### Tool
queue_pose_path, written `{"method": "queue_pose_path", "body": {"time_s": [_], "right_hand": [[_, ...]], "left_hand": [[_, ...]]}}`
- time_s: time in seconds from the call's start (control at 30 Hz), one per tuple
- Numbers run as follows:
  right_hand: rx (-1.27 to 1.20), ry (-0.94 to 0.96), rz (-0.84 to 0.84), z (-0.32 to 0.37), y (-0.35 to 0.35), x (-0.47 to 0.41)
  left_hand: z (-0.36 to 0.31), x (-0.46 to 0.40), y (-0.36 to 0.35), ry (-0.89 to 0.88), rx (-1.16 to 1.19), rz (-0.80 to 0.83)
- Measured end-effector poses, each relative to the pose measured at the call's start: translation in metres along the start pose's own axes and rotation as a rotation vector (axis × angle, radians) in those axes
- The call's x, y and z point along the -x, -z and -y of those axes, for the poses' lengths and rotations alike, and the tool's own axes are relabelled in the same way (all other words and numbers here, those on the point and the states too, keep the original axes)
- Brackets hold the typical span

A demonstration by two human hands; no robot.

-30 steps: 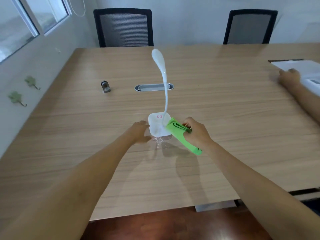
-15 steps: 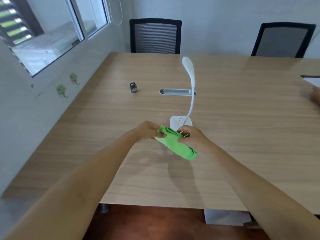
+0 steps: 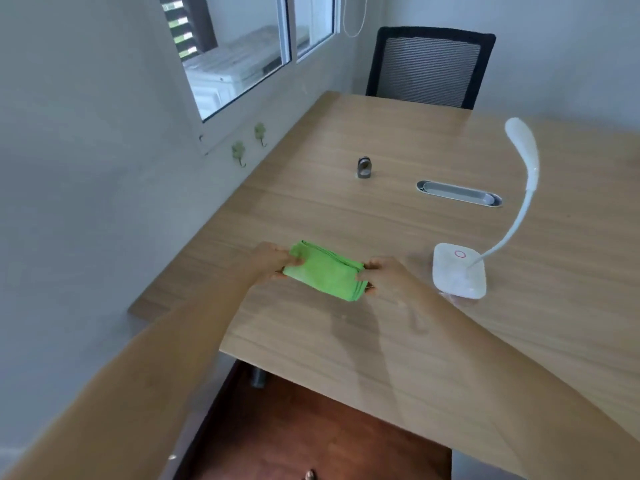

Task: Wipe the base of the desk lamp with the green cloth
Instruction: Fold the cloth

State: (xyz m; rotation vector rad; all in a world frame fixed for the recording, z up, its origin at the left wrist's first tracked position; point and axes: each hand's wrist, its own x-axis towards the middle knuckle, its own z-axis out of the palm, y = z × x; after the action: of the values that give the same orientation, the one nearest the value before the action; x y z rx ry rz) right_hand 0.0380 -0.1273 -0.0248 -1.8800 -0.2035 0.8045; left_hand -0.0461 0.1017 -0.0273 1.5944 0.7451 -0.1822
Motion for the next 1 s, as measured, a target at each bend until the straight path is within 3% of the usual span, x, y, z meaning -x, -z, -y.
{"method": "queue_pose_path", "body": {"time_s": [0.13,0.27,0.43,0.6,0.73,0.87,1.0], "right_hand": [[-0.221,-0.083,-0.025,0.013,-0.049,-0.022],[-0.256,-0.139,-0.078,0.012,-0.08,-0.045],[-0.156,-0.149,-0.203,0.0,-0.097,-0.063],[-0.02,-0.1,-0.257,0.003,-0.1,-0.057],[0.113,0.024,-0.326,0.007,-0.09,-0.043],[0.223,0.124,-0.416,-0.003,-0.055,-0.018],[0.275,0.17,-0.57,-0.03,-0.005,0.012]], "left_hand": [[0.023,-0.006,0.027,-0.005,-0.084,-0.233],[0.042,-0.015,0.043,-0.061,-0.245,-0.383],[0.054,-0.021,0.046,-0.142,-0.512,-0.37],[0.051,-0.025,0.049,-0.118,-0.558,-0.378],[0.03,-0.025,0.041,-0.12,-0.634,-0.476],[0.004,-0.028,0.009,-0.252,-0.751,-0.489],[-0.022,-0.039,-0.057,-0.413,-0.799,-0.332]]}}
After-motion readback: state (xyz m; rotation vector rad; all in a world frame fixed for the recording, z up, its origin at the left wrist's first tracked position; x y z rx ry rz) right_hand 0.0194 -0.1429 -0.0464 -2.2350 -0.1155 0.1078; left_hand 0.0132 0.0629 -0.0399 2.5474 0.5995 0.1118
